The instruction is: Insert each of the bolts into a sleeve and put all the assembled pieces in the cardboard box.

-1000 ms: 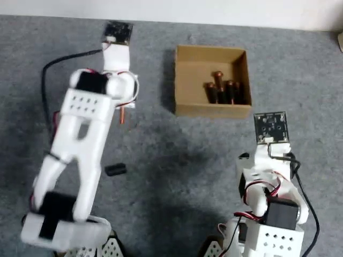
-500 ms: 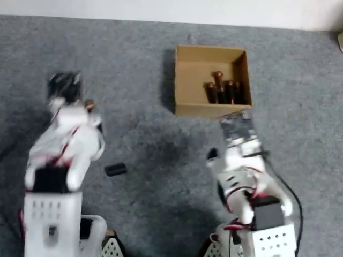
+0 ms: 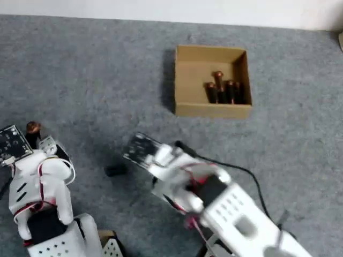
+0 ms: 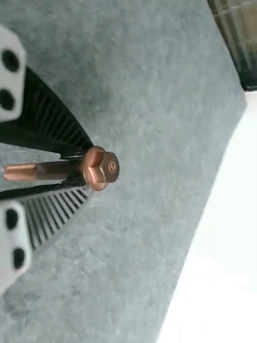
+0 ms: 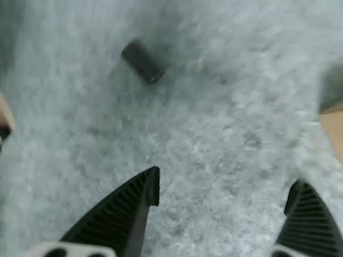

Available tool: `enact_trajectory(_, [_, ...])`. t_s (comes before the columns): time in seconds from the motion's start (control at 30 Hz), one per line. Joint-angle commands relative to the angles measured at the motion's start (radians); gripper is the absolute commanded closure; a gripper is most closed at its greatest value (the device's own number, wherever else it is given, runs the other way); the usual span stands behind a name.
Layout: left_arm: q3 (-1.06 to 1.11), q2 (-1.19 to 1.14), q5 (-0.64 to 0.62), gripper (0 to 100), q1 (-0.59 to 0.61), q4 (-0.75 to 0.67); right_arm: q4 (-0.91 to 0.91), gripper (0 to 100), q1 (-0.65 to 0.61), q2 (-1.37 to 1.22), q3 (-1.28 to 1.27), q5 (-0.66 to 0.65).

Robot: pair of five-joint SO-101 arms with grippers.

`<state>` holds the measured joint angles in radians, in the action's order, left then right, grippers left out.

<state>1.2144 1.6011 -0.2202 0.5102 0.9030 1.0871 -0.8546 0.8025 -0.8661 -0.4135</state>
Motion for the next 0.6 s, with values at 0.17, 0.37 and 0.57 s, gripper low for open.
enact_trajectory(0.17, [-0.001,0.019,-0.011,99,0.119,-0.035,-0.016,65.2,-0.051,-0.542,0.394,-0.183])
enact_trajectory(0.37, [0.002,0.021,-0.012,99,0.122,-0.035,-0.016,65.2,-0.110,-0.776,0.596,-0.269])
enact_trajectory(0.57, [0.005,0.021,-0.012,99,0.122,-0.035,-0.013,65.2,-0.134,-0.954,0.763,-0.373])
